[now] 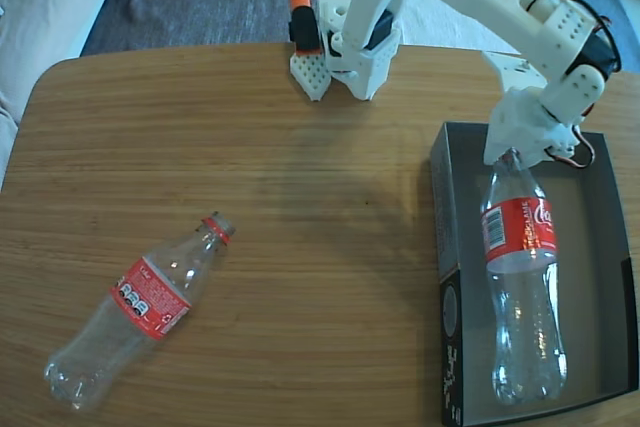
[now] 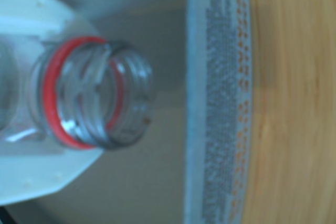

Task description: Grasp the bottles and put them in the box.

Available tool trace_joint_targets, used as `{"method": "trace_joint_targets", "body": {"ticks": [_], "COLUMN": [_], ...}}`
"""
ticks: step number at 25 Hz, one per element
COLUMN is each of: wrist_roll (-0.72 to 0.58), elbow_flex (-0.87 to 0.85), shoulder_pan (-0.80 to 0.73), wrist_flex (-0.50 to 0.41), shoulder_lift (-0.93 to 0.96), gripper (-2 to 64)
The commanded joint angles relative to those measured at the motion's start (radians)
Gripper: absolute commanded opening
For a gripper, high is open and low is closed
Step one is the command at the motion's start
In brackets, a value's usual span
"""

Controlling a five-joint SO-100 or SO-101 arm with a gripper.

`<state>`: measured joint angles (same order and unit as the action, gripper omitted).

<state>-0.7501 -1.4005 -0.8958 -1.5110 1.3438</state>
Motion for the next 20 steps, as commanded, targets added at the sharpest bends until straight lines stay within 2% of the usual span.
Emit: {"method": "trace_joint_targets", "body": {"ticks": [1,6,7,11,13,14,20], "wrist_roll": [0.003,0.003,0.003,0.005,0.005,0.003,0.003], "elbow_flex": [0.0,0.003,0.003,0.003,0.002,0.002,0.054], "shoulder_pan": [0.0,0.006,0.008,0.021,0.023,0.025,0.077], "wrist_flex": [0.003,0.0,-0.003,-0.012,-0.012,-0.012,-0.021], "shoulder_lift": [0.08,0.08,0.08,0.081,0.081,0.081,0.083], "gripper": [-0.4,0.7,3.6,30.1,39.7,41.7,41.9]}}
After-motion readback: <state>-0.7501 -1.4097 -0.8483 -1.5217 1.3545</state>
